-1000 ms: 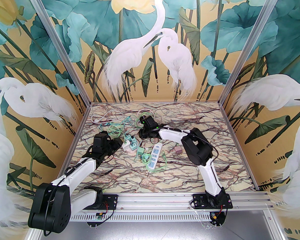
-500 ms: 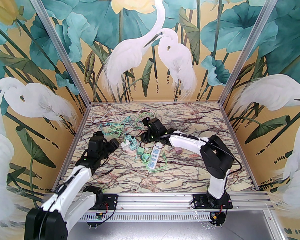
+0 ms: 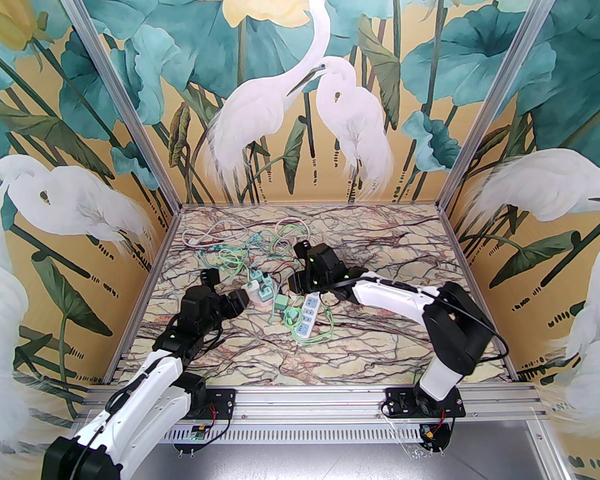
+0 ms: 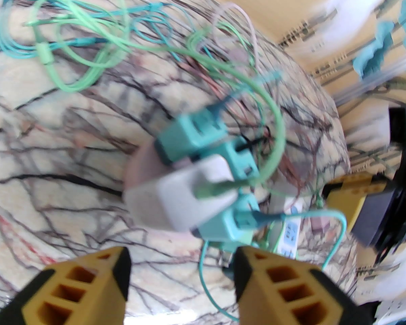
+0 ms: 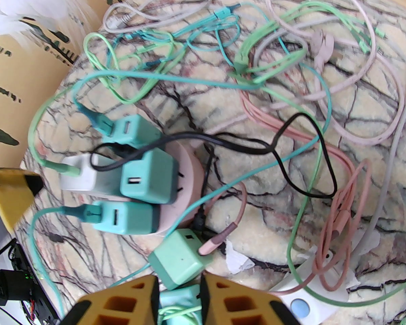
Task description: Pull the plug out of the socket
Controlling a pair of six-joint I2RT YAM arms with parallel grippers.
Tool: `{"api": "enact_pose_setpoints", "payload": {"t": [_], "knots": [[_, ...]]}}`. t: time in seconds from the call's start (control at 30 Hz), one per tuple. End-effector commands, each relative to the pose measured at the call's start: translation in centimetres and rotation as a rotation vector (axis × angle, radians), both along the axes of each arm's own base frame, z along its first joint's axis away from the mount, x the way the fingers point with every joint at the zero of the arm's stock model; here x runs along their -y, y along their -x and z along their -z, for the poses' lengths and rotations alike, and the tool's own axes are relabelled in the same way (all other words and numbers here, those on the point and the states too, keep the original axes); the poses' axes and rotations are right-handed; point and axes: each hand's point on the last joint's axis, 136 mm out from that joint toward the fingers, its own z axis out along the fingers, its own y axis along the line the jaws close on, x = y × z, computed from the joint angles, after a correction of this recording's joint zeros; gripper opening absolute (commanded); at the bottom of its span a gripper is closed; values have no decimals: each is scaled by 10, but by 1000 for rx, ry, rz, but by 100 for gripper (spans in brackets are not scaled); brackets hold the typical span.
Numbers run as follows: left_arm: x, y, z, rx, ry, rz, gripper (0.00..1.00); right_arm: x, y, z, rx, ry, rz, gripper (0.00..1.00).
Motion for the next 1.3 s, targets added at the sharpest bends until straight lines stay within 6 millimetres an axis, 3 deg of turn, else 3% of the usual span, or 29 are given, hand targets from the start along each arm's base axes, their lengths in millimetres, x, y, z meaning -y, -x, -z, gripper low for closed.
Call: {"api": "enact_pose_setpoints", "payload": {"t": [0.0, 0.07, 0.17, 0.27, 0.37, 0.47, 0.53, 0.7, 0.87, 1.27], "knots": [[0, -3, -2, 43, -137, 14, 67, 1, 7, -8, 21, -34, -7, 30], [5, -3, -5, 64, -198, 43, 75, 3, 9, -10, 30, -43, -7, 30], [11, -5, -9, 74, -209, 76, 80, 6, 14, -16, 39, -63, -10, 31], [1, -11, -15, 52, -240, 17, 86, 9, 18, -24, 50, -81, -12, 31], [-4, -20, -23, 59, -289, -5, 86, 14, 21, -31, 66, -87, -4, 31], [-2, -27, -19, 45, -313, 16, 86, 16, 22, -35, 76, -93, -3, 32], [8, -29, -14, 45, -254, 80, 91, 17, 23, -36, 77, -94, -3, 32], [25, -40, -12, 89, -127, 133, 91, 17, 22, -35, 76, -93, 1, 32], [55, -40, -12, 104, -18, 265, 92, 15, 21, -30, 66, -88, -3, 32], [97, -3, -7, 48, 133, 327, 84, 19, 16, -21, 55, -65, 19, 32]]}}
